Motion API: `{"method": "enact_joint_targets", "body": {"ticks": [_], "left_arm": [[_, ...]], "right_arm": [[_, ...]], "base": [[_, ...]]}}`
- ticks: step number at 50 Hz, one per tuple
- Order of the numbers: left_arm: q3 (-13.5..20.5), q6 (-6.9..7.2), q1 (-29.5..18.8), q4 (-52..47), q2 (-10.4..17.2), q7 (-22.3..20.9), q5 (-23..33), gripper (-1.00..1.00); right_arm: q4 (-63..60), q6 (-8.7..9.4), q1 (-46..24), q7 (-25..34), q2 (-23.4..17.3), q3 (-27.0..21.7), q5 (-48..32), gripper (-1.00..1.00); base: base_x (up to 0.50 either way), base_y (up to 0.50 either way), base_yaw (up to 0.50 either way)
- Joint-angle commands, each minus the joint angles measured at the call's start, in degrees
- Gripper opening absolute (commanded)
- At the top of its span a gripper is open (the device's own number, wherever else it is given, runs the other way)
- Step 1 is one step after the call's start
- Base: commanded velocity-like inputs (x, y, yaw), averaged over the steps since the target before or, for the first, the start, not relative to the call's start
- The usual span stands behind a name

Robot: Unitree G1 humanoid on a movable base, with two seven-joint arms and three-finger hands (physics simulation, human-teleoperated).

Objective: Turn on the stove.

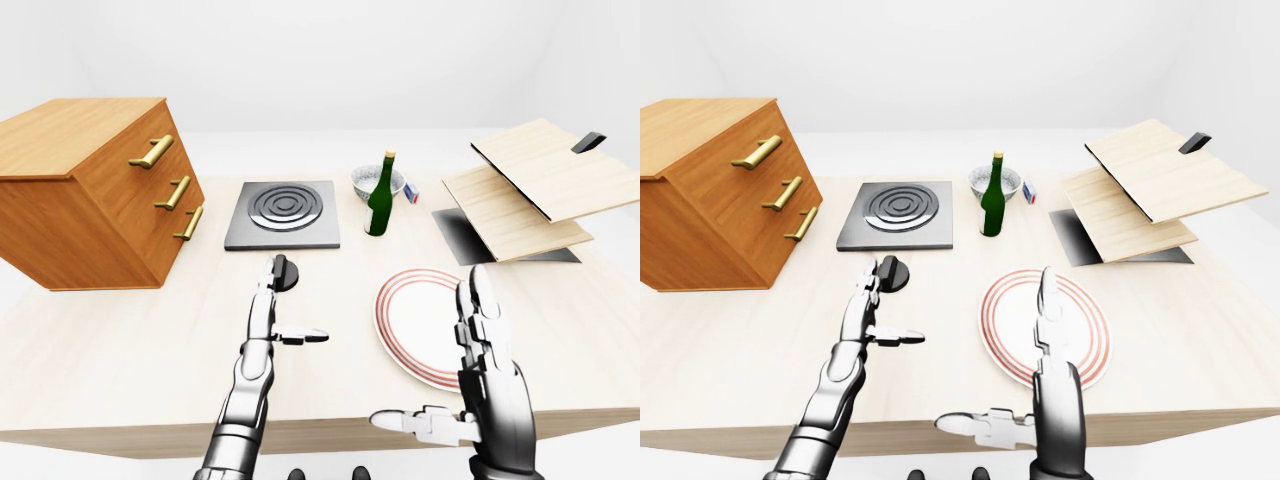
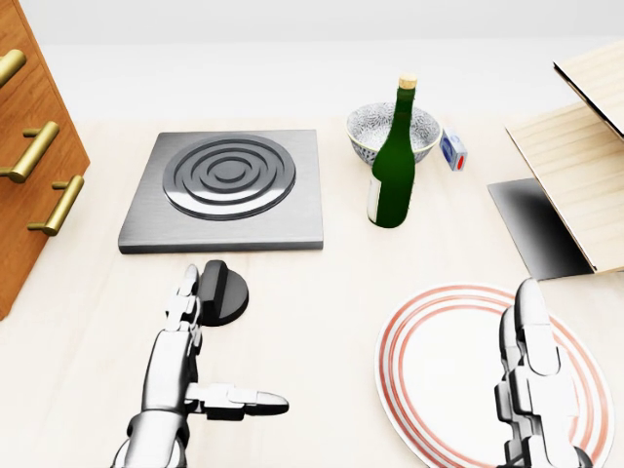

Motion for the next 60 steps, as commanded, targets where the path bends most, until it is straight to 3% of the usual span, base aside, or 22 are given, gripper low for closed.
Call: {"method": "enact_joint_targets", "body": {"ticks": [1, 21, 25, 28, 36, 46, 52, 55, 57, 58, 59, 60], "left_arm": [[0.3, 0.00, -4.5, 10.1, -0.5, 1.3, 1.1, 1.00], [0.4, 0.00, -7.5, 15.8, -0.9, 0.8, 0.7, 1.00], [0.1, 0.00, -10.6, 20.9, -1.9, 0.9, 0.9, 1.00], [-0.6, 0.00, -16.1, 28.3, -3.8, 2.2, 2.0, 1.00], [-2.4, 0.00, -22.0, 37.1, -8.1, 4.3, 5.3, 1.00], [-2.1, 0.00, -24.5, 43.1, -10.5, 5.0, 6.9, 1.00], [-3.3, 0.00, -21.9, 39.5, -11.3, 4.4, 8.0, 1.00], [-4.6, 0.00, -17.7, 31.5, -11.3, 2.6, 8.4, 1.00], [-6.5, 0.00, -12.2, 20.6, -11.6, -0.2, 8.0, 1.00], [-9.3, 0.79, -7.1, 11.1, -11.7, -1.4, 9.4, 1.00], [-9.8, 1.69, -6.3, 9.4, -11.6, -1.6, 9.4, 1.00], [-11.3, 3.59, -4.2, 5.5, -11.6, -2.2, 9.7, 1.00]], "right_arm": [[-0.6, 0.00, 0.6, -0.2, -0.2, -0.2, 0.2, 1.00], [-1.0, 0.00, 0.8, -0.1, -0.5, 0.0, 0.5, 1.00], [-1.2, 0.00, 0.9, 0.0, -0.5, 0.0, 0.6, 1.00], [-1.5, 0.00, 1.8, -0.4, -1.0, 0.1, 0.3, 1.00], [-2.7, 0.00, 3.1, 0.9, -0.9, -1.6, 2.1, 1.00], [-3.4, 0.00, 4.6, 2.0, -0.4, -2.3, 2.4, 1.00], [-3.7, 0.00, 5.5, 1.8, -0.6, -2.2, 2.1, 1.00], [-3.7, 0.00, 5.6, 1.6, -0.8, -2.1, 2.0, 1.00], [-3.6, 0.00, 5.3, 1.7, -0.8, -2.0, 2.0, 1.00], [-3.5, 0.00, 5.0, 1.7, -0.7, -1.9, 2.0, 1.00], [-3.6, 0.00, 5.0, 1.6, -0.8, -1.8, 2.0, 1.00], [-3.5, 0.00, 4.9, 1.5, -0.8, -1.7, 1.8, 1.00]], "base": [[0.00, 0.00, 0.00], [0.00, 0.00, 0.00], [0.01, 0.00, 0.00], [0.00, 0.00, 0.00], [0.01, 0.00, 0.00], [0.00, 0.00, 0.00], [0.00, 0.00, 0.00], [0.00, 0.00, 0.00], [0.00, 0.00, 0.00], [0.00, 0.00, 0.00], [0.00, 0.00, 0.00], [0.00, 0.00, 0.00]]}}
